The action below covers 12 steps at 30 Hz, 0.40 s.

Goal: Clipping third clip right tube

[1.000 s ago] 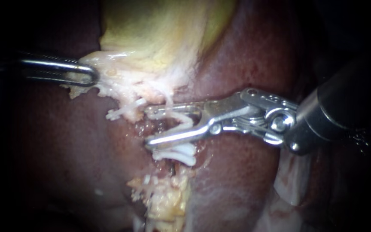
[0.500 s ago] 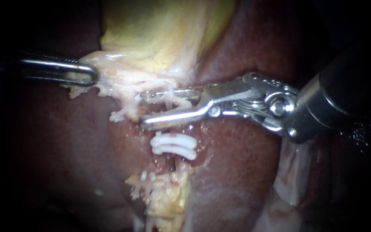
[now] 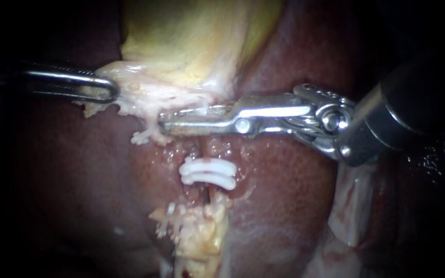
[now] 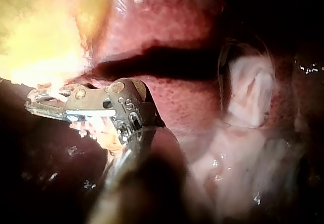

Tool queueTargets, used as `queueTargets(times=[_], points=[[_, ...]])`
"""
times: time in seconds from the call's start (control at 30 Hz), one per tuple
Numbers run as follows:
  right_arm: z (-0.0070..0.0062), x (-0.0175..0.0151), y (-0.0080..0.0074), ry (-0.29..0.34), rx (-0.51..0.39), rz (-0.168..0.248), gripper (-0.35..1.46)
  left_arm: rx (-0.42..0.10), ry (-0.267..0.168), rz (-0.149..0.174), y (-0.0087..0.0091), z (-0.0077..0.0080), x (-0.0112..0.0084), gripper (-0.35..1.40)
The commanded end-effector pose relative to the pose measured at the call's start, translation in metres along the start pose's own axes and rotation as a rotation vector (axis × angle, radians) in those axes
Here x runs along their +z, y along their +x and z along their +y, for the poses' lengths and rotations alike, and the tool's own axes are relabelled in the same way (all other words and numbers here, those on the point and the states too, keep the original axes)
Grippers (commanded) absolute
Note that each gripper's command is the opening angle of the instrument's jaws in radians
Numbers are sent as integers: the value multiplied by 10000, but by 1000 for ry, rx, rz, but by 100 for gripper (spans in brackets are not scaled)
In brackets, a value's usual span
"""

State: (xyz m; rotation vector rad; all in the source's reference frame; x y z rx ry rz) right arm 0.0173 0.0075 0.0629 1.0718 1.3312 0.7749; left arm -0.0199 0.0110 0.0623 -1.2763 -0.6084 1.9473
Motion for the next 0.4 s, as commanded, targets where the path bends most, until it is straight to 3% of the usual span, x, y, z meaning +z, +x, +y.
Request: queueTargets(times=[0.03,0.33,0.4], points=[[2,0,-3,1,-2,-2,-35,0,0,0,0,0,0,-35],[3,2,-7,0,7,-3,-35,0,0,0,0,-1,0,-35],[4,3,-9,0,53,-3,-35,0,0,0,0,-2,1,-35]])
